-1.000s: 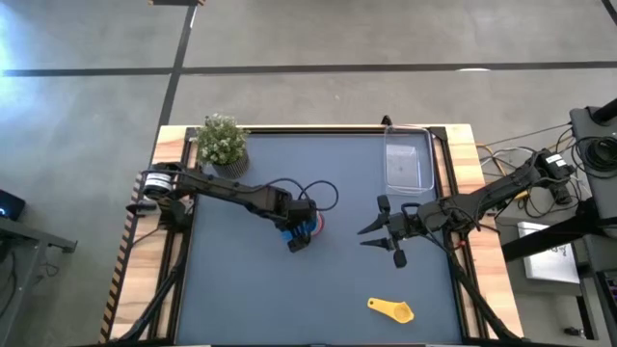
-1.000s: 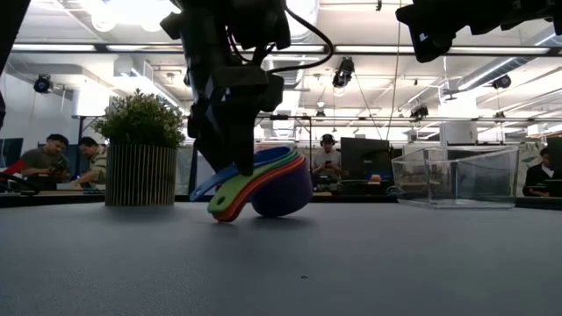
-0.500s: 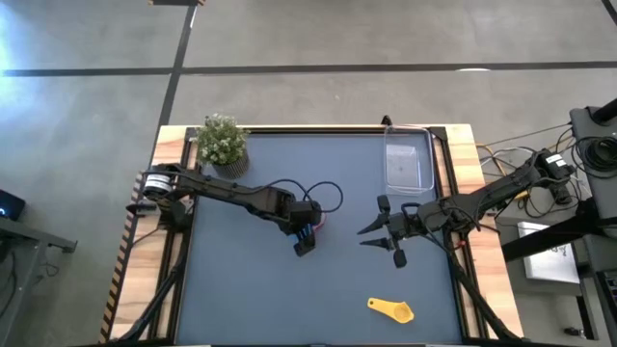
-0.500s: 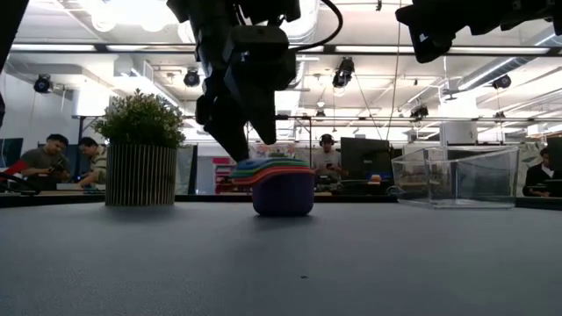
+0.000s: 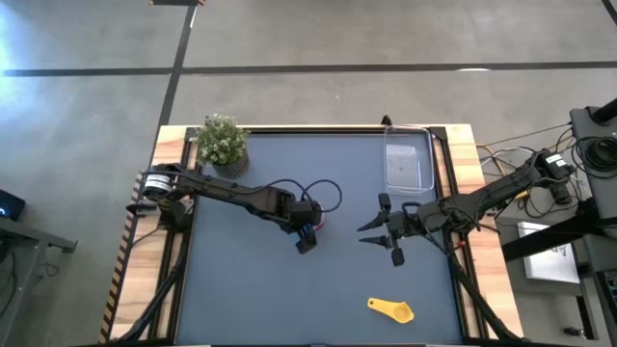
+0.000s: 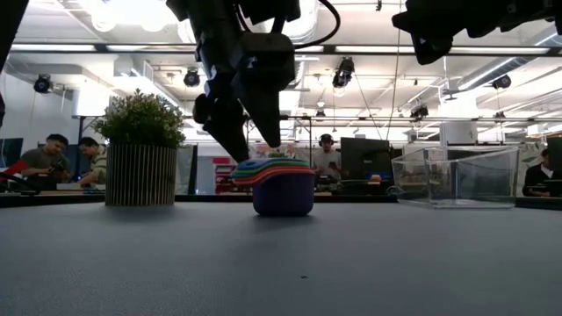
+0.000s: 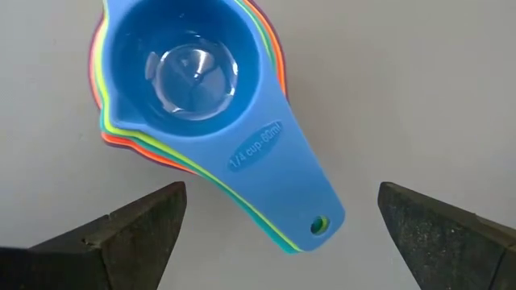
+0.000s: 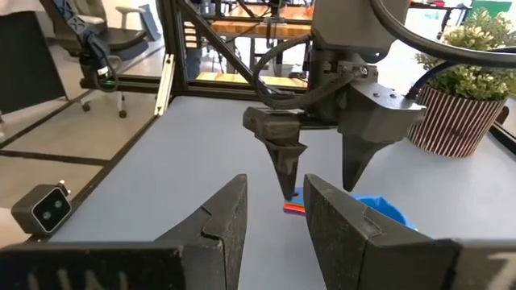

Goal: Nest measuring cups in basket
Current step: Adjust the stacked measuring cups

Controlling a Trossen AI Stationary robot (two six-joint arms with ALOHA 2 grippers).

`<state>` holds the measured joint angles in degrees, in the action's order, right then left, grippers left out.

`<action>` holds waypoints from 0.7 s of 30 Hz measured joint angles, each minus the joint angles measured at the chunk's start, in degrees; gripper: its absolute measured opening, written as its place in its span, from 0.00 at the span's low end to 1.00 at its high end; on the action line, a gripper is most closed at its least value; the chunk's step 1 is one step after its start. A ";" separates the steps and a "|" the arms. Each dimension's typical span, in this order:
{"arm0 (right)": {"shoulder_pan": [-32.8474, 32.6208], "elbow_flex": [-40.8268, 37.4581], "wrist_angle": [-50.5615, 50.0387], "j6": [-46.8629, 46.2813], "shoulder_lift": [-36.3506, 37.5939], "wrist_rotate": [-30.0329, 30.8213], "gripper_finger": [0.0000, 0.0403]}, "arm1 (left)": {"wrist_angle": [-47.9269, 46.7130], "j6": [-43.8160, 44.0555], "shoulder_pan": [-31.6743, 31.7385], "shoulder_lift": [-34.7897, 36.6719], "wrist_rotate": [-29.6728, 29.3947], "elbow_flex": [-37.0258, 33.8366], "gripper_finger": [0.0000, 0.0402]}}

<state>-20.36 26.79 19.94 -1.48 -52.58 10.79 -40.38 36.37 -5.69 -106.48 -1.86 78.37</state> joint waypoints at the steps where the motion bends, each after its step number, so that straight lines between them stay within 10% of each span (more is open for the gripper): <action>1: 0.00 0.00 0.00 0.00 0.00 0.00 0.28 | 0.02 0.54 0.00 0.00 -0.34 0.00 0.97; 21: 0.00 0.00 0.00 0.00 0.00 0.02 0.28 | 0.79 2.28 0.00 -4.94 -2.12 -0.08 0.93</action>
<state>-20.36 26.79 19.94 -1.48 -52.58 10.81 -39.59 38.65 -5.69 -111.42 -3.98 78.29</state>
